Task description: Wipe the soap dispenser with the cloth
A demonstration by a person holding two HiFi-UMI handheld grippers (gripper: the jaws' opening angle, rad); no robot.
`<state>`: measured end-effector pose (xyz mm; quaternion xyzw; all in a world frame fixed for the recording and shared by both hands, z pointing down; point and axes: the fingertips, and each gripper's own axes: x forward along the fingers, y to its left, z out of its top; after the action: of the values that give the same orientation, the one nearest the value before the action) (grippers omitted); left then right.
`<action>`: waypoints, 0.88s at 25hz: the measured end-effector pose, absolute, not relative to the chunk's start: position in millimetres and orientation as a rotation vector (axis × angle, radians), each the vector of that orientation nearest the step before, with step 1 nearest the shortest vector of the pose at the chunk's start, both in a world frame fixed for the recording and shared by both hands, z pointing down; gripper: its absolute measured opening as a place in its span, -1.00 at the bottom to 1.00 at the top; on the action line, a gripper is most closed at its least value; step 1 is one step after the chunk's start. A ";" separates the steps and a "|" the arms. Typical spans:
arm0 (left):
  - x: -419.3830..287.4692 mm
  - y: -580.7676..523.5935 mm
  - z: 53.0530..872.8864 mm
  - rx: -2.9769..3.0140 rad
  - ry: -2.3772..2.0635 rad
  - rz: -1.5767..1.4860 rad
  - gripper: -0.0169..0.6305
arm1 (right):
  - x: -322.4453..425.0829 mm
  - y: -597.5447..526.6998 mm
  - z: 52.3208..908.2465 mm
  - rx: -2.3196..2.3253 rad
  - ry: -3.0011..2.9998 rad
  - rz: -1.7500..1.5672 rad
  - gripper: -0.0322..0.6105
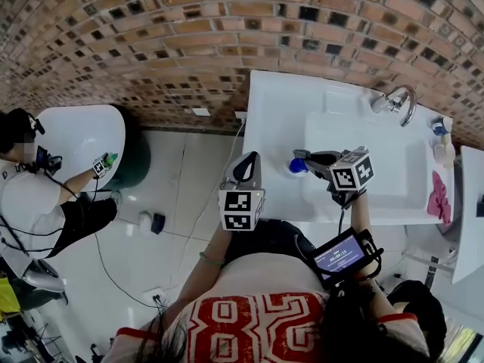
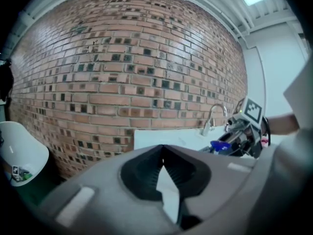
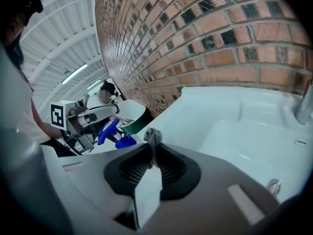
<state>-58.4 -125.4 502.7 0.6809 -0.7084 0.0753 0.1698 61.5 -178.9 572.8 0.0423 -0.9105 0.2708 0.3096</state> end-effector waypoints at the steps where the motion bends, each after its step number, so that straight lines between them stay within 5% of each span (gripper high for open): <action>1: -59.0 -125.2 502.2 1.930 -2.013 0.210 -0.93 | 61.8 -179.0 576.4 0.113 -2.403 0.739 -0.75; 22: -71.1 -125.5 505.0 1.894 -2.041 0.221 -0.93 | 71.3 -170.7 647.6 0.090 -2.249 0.961 -0.75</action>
<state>-71.1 -125.5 505.0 0.6678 -0.7197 0.0778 0.1732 71.3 -170.7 647.6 0.0346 -0.8642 0.3692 0.3400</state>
